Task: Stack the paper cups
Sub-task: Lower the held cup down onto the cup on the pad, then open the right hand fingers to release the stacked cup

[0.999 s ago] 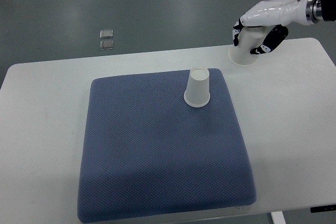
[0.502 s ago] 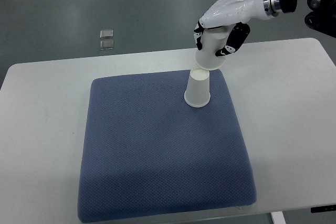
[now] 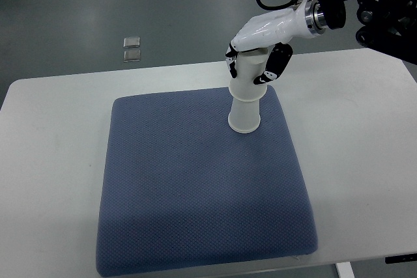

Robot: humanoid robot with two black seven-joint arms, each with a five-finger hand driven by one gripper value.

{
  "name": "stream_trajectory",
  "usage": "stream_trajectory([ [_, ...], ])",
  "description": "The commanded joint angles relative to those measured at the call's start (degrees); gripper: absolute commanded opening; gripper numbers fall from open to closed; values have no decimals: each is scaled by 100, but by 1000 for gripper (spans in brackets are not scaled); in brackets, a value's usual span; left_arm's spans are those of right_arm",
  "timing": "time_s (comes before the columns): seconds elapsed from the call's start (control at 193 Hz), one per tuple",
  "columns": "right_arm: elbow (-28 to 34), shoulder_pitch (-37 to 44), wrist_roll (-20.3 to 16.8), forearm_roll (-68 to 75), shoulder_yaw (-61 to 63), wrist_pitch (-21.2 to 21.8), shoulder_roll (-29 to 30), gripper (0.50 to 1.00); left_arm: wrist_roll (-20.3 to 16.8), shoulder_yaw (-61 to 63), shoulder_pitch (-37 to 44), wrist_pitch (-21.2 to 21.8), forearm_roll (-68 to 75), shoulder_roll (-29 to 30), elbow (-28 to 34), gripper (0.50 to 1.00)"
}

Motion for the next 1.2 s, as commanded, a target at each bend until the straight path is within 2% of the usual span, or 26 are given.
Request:
stream_trajectory([
  [0.0, -100, -63, -3, -19, 1, -30, 97, 672, 1, 0, 1, -1, 0, 0, 2, 1000],
  [0.502, -619, -361, -21, -72, 1, -215, 440, 674, 1, 0, 1, -1, 0, 0, 2, 1000],
  [1.056, -830, -687, -30, -98, -8, -461, 607, 680, 1, 0, 1, -1, 0, 0, 2, 1000],
  [1.118, -830, -713, -30, -89, 1, -479, 616, 701, 1, 0, 1, 7, 0, 0, 2, 1000],
  [1.195, -847, -722, -39, -80, 10, -505, 660, 772, 1, 0, 1, -1, 0, 0, 2, 1000],
])
